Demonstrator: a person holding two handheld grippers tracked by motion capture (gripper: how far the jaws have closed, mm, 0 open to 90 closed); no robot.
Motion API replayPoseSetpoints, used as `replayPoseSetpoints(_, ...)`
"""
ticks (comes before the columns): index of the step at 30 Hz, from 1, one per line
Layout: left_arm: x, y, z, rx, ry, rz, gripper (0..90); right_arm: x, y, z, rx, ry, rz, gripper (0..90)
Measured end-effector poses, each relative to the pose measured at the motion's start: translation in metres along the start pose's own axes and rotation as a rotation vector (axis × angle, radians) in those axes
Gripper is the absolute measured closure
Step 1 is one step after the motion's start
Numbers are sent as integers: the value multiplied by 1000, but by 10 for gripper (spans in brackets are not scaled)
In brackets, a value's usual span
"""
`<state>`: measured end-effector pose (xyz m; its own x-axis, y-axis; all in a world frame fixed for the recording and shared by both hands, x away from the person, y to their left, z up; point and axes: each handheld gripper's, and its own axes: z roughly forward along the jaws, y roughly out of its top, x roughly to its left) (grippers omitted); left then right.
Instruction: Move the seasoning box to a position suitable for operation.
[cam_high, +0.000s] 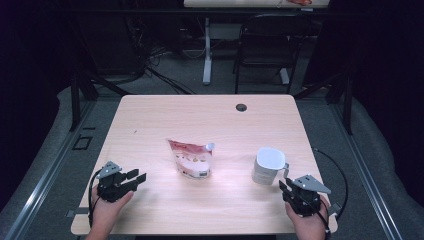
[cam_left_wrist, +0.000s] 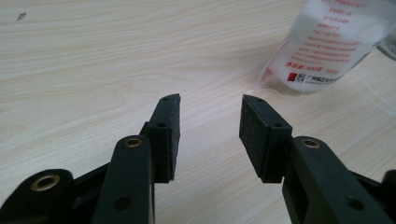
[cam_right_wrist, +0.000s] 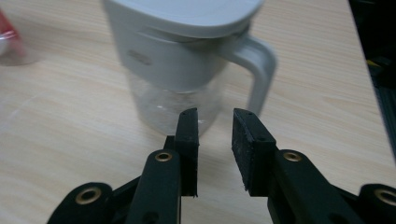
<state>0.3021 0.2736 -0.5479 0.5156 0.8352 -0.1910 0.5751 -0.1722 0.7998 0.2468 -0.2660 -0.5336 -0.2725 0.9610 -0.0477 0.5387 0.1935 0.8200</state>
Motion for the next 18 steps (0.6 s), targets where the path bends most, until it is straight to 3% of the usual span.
replayPoseSetpoints(3,0,0,1,7,5,8,583,-11,0,5,-3,-34,32,712)
replayPoseSetpoints(8,0,0,1,18,5,7,605,-22,3,16,-13,-43,40,704)
replayPoseSetpoints(18,0,-1,1,10,0,11,603,-21,8,34,3,-60,4,679)
